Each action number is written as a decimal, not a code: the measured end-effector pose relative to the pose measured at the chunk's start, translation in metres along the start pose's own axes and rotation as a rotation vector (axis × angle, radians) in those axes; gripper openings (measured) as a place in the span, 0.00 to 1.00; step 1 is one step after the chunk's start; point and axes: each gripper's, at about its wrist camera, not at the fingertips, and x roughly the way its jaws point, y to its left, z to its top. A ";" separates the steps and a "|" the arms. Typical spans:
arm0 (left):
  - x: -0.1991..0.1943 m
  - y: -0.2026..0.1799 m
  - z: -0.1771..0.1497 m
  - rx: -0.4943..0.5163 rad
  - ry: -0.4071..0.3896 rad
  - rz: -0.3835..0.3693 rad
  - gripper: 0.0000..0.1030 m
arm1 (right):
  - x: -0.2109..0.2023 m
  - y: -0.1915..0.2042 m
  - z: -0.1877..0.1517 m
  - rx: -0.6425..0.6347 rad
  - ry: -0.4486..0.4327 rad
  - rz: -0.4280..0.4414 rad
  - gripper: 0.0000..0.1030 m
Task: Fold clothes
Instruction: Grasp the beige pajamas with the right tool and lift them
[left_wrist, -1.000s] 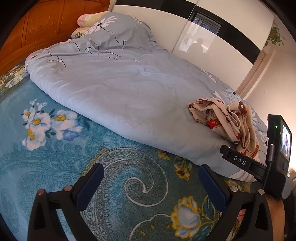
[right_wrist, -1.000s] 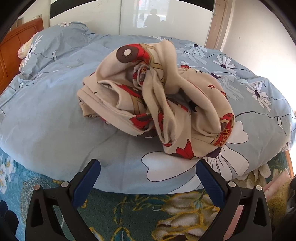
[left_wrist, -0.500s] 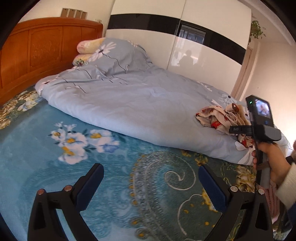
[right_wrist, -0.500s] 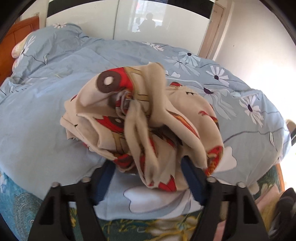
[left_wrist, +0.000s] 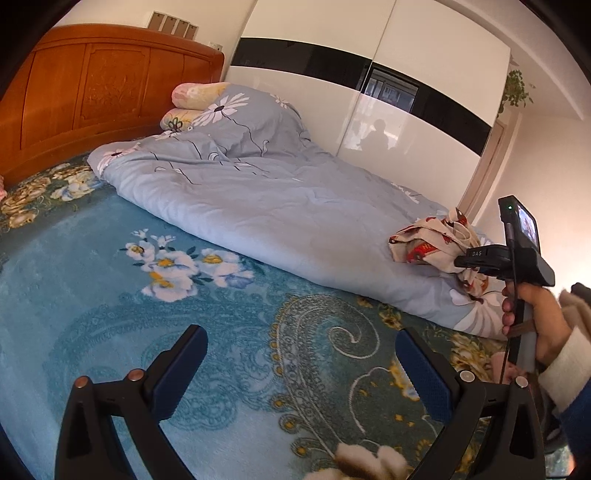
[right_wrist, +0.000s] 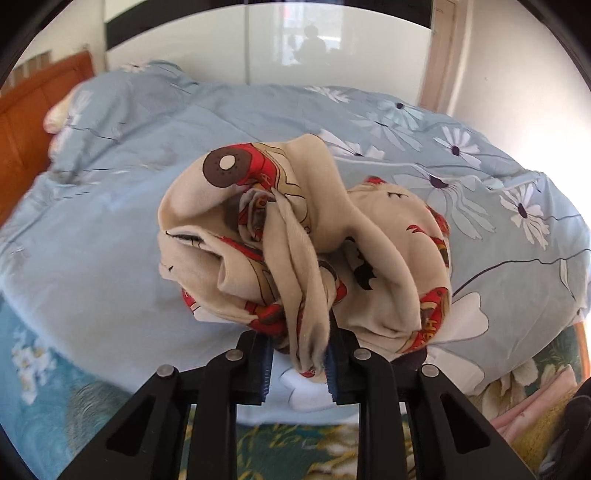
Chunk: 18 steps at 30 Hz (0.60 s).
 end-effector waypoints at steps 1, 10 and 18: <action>-0.004 0.000 -0.001 -0.004 -0.005 -0.001 1.00 | -0.009 0.003 -0.004 -0.008 -0.013 0.026 0.23; -0.062 0.022 0.004 0.014 -0.096 0.059 1.00 | -0.101 0.057 -0.060 -0.104 -0.104 0.334 0.23; -0.108 0.055 -0.009 -0.005 -0.066 0.073 1.00 | -0.167 0.118 -0.144 -0.278 -0.096 0.543 0.21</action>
